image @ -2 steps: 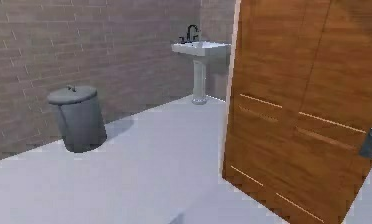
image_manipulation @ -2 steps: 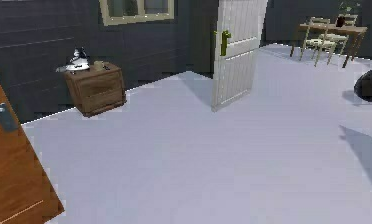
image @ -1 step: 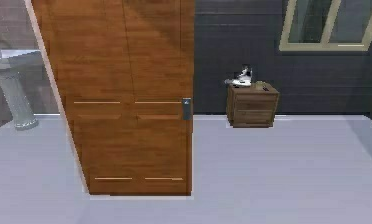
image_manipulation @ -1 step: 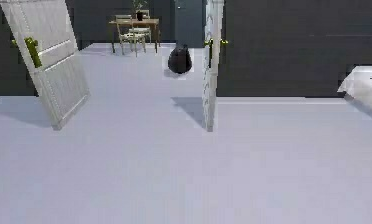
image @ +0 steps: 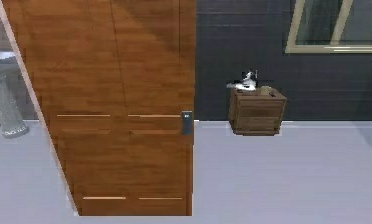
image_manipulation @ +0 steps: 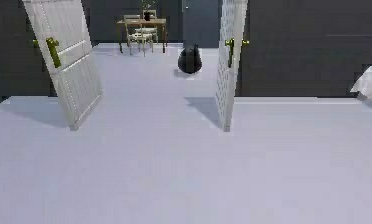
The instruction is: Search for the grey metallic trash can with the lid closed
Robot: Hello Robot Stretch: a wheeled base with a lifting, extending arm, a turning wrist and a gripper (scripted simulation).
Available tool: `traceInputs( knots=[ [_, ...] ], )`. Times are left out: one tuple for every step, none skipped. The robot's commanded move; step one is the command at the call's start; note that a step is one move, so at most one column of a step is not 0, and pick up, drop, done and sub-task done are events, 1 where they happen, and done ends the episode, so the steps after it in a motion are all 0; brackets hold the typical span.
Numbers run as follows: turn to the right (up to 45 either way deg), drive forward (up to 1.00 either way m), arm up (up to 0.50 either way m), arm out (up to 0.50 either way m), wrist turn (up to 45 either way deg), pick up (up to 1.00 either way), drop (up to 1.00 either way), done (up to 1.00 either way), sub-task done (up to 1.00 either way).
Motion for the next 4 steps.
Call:
traceInputs(
  knots=[
    [-45.0,0.00,0.00,0.00,0.0,0.00,0.00,0.00,0.00],
    [-21.0,0.00,0.00,0.00,0.0,0.00,0.00,0.00,0.00],
    [0.0,1.00,0.00,0.00,0.0,0.00,0.00,0.00,0.00],
    [0.0,0.25,0.00,0.00,0.0,0.00,0.00,0.00,0.00]
  ],
)
